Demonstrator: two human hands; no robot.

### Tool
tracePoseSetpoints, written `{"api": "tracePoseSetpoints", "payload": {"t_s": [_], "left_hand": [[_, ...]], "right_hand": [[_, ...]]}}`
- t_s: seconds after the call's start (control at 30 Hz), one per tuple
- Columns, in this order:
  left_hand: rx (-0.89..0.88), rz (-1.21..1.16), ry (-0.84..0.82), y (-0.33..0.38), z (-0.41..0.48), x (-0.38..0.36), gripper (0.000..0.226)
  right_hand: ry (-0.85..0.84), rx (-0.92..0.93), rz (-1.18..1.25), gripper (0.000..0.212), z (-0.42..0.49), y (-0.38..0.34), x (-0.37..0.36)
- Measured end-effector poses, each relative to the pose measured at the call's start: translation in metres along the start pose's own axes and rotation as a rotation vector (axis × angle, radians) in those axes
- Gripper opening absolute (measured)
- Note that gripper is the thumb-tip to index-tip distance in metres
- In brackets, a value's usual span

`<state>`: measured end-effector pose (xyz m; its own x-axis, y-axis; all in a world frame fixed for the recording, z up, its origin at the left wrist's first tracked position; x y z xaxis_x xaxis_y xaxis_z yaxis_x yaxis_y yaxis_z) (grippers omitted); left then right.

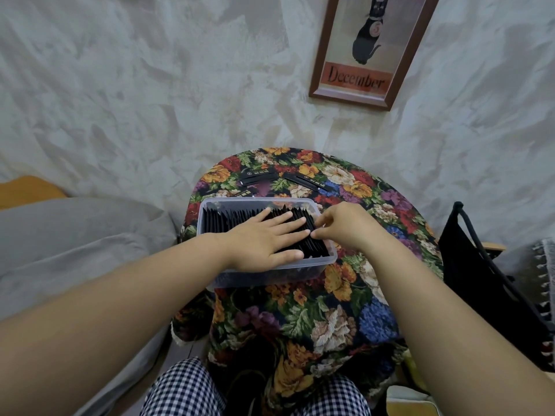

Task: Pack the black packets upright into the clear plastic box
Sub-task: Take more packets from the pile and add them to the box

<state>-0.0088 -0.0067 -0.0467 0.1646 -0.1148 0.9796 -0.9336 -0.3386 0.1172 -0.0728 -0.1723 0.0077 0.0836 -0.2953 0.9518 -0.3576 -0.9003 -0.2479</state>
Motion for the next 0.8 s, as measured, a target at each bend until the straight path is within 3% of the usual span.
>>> {"api": "tracePoseSetpoints", "payload": {"t_s": [0.3, 0.63, 0.7, 0.8], "left_hand": [[0.021, 0.007, -0.022, 0.002, 0.004, 0.000, 0.064], [0.066, -0.083, 0.128, -0.006, -0.015, 0.003, 0.057], [0.072, -0.078, 0.213, -0.009, -0.023, 0.004, 0.053], [0.129, -0.110, 0.492, -0.012, -0.043, 0.002, 0.050]], "right_hand": [[0.019, -0.026, 0.129, 0.029, -0.001, 0.014, -0.010], [0.054, -0.087, 0.496, 0.030, -0.005, 0.030, -0.026], [0.063, -0.089, 0.546, 0.029, -0.005, 0.032, -0.028], [0.093, -0.112, 0.568, 0.029, -0.006, 0.033, -0.031]]}}
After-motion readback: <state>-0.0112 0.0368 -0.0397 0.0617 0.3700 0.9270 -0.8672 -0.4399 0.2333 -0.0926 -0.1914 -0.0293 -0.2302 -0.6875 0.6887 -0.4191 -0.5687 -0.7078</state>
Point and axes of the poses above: each hand's wrist, its own z-axis towards the middle knuckle, its own x-axis out of the back of the hand, y = z × x, the point moved 1 cm from there along z, towards the middle knuckle, and after that the axes turned 4 degrees about -x, right-handed, at the moved point
